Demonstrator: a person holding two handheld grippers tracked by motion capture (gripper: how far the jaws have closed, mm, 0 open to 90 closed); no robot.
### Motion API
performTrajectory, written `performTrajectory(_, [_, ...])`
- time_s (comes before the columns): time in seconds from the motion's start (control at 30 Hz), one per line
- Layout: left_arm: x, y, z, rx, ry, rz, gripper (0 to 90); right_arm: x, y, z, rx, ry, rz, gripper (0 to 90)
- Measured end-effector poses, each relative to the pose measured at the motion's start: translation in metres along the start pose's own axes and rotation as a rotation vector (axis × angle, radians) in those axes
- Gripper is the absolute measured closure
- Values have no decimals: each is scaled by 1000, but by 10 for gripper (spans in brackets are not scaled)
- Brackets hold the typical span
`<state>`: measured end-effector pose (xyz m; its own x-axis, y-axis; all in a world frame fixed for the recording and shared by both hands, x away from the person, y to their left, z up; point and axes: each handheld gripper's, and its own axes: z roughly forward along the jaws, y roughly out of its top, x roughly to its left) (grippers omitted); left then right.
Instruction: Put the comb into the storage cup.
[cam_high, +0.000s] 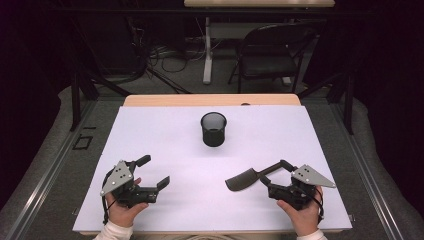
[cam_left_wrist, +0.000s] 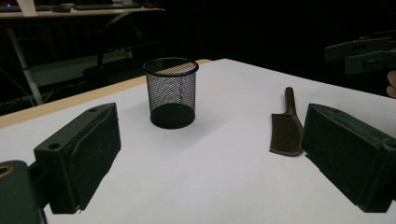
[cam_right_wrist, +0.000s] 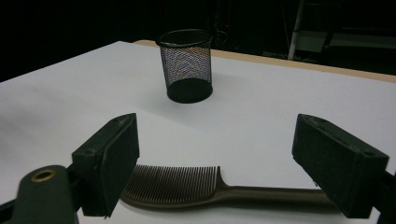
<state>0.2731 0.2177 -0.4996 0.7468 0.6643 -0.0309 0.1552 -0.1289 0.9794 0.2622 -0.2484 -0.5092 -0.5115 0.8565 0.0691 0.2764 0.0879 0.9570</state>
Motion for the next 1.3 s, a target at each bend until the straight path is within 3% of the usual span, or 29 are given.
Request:
performTrajectory(0.33, [2, -2, 1, 17, 0, -11, 64, -6, -1, 0, 22, -16, -1, 206])
performTrajectory(0.53, [2, -3, 2, 21, -6, -11, 71, -13, -2, 1, 43, -30, 13, 371])
performTrajectory(0.7, [2, -3, 2, 25, -9, -15, 79, -15, -4, 6, 78, -35, 26, 431])
performTrajectory(0.9, [3, -4, 2, 25, -4, -19, 83, -19, -4, 13, 66, -53, 8, 485])
performTrajectory(1.07, [3, -4, 2, 27, -5, -22, 84, -22, -4, 19, 102, -61, 14, 507])
performTrajectory(1.17, [3, -4, 2, 28, -4, -22, 92, -27, -4, 24, 136, -88, 34, 517])
performTrajectory(1.3, [4, -5, 3, 30, 3, -26, 94, -34, -2, 29, 161, -95, 45, 586])
